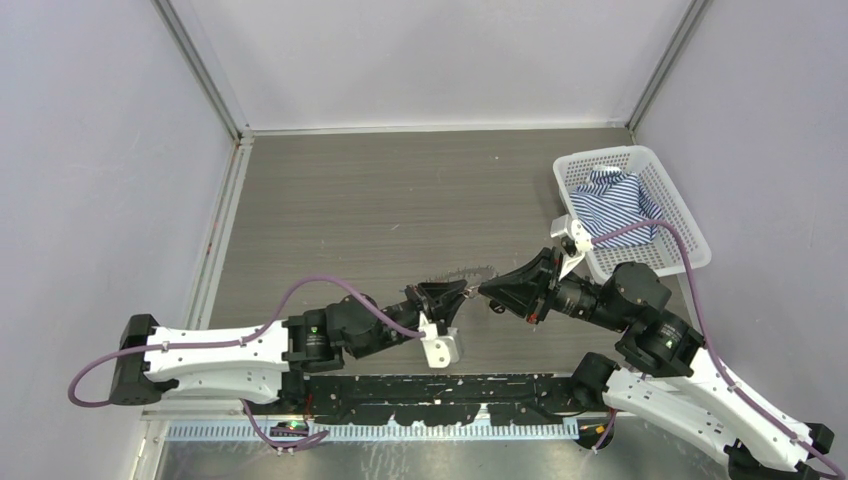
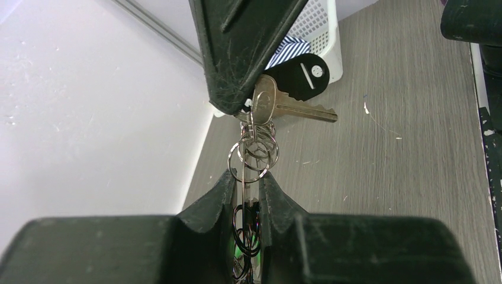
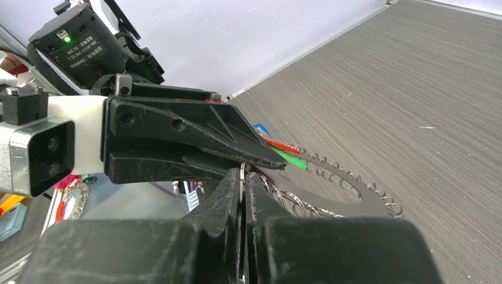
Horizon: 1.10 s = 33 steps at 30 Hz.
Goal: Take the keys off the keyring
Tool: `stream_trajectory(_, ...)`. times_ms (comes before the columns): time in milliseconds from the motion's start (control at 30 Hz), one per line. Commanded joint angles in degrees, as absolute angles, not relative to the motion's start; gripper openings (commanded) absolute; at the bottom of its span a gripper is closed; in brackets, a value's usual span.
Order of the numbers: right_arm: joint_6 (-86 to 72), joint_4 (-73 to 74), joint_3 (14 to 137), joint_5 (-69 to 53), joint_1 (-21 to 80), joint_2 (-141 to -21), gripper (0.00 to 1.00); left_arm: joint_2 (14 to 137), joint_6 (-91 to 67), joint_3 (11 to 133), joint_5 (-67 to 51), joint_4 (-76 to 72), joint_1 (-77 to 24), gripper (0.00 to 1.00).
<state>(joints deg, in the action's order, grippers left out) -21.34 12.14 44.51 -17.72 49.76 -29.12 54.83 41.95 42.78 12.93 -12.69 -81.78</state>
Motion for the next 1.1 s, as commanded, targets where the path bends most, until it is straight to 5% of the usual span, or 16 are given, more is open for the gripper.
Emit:
stream_trajectory(0, -21.99, 12.67, 46.61, -18.36, 49.59, -28.64, 0.01, 53.09, 41.32, 43.40, 12.43, -17.93, -81.44, 0.00)
stream_trajectory(1067, -24.22, 11.52, 44.68, -17.98, 49.63, -30.06, 0.01, 55.81, 37.18, 47.71, 12.58, -16.24, -80.85, 0.00)
